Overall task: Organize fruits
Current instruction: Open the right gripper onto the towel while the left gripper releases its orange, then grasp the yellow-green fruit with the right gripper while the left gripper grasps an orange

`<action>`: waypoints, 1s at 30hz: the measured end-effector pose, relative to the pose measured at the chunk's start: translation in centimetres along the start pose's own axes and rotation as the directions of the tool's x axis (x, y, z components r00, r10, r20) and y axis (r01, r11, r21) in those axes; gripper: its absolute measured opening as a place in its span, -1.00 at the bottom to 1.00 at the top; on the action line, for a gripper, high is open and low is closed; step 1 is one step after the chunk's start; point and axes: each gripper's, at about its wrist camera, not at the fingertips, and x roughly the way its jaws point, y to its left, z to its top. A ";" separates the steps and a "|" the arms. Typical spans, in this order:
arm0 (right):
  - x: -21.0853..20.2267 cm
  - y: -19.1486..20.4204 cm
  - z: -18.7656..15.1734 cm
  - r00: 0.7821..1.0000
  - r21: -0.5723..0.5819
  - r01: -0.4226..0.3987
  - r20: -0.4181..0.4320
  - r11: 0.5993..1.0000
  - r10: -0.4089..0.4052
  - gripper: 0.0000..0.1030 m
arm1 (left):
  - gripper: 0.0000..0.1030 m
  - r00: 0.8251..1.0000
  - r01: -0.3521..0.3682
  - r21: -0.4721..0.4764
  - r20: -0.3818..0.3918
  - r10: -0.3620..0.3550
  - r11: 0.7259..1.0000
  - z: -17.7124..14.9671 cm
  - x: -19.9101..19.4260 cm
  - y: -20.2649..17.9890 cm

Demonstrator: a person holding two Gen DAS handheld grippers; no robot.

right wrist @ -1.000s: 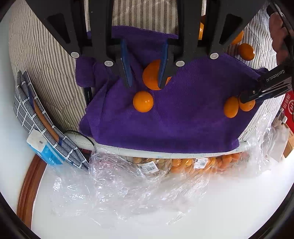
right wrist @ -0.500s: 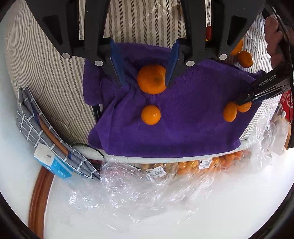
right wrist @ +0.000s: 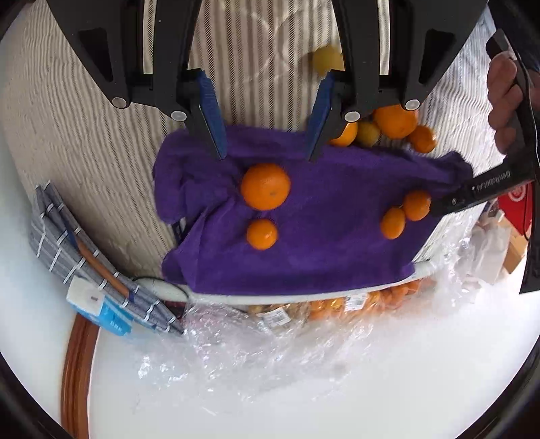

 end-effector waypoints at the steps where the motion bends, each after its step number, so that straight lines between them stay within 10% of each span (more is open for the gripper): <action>1: -0.1 0.4 -0.6 1.000 -0.011 -0.017 -0.012 1.000 0.017 -0.08 | 0.05 1.000 0.001 -0.004 0.005 -0.001 1.000 -0.1 -0.5 0.2; 17: 0.8 4.3 -7.3 0.996 -0.104 -0.081 -0.048 0.991 0.077 -0.46 | 0.09 1.000 -0.017 -0.023 -0.011 0.017 1.000 -5.4 -2.8 2.0; 30: 1.1 -1.8 -6.3 1.000 -0.015 -0.008 0.022 1.000 0.009 -0.46 | 0.08 0.996 0.086 -0.006 -0.033 -0.086 0.996 -7.2 0.4 -0.6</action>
